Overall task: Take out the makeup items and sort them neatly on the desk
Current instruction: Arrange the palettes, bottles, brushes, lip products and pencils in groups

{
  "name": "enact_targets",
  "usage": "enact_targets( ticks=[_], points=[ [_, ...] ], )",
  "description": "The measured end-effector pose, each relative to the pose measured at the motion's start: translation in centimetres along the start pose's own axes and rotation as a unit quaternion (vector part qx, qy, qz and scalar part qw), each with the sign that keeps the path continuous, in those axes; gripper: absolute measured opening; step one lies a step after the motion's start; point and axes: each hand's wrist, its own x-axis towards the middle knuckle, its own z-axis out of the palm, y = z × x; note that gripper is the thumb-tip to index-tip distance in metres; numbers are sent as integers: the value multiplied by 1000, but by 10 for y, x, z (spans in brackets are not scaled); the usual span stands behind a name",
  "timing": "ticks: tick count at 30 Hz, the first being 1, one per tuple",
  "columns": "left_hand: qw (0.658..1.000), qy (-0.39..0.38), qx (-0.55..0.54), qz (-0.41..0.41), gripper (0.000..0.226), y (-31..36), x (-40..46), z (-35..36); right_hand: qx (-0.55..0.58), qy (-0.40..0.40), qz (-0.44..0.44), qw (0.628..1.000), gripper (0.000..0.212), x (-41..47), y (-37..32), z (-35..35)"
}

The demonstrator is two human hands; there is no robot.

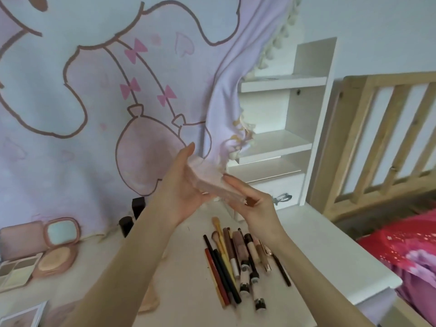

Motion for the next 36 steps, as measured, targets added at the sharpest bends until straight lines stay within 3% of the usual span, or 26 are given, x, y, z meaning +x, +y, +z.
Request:
enact_targets(
  ticks=[4,7,9,13,18,20,23,29,34,36],
  points=[
    [999,-22,12,19,34,-15,8,16,-31,-99,53,993,66,-1,3,-27],
    [994,-35,98,34,44,-24,11,28,94,-144,126,977,49,-2,3,-47],
    [977,-39,199,66,63,-35,13,39,212,-116,162,957,37,-1,5,-51],
    [889,-53,425,165,78,-58,18,63,300,-61,175,936,56,5,12,-50],
    [779,-123,599,138,86,-66,34,64,355,-52,149,921,76,6,19,-62],
    [763,-165,618,91,85,-62,36,62,367,-51,133,919,83,2,25,-69],
    [784,-225,579,6,83,-56,38,58,374,-74,106,918,76,-4,35,-75],
    [751,-238,615,17,69,-61,45,65,373,-56,91,922,71,-3,38,-80],
    [669,-239,702,37,60,-56,49,65,338,-13,94,936,92,-4,43,-82],
    [657,-243,713,44,60,-57,49,67,320,-2,95,943,92,-5,44,-83]
  ],
)
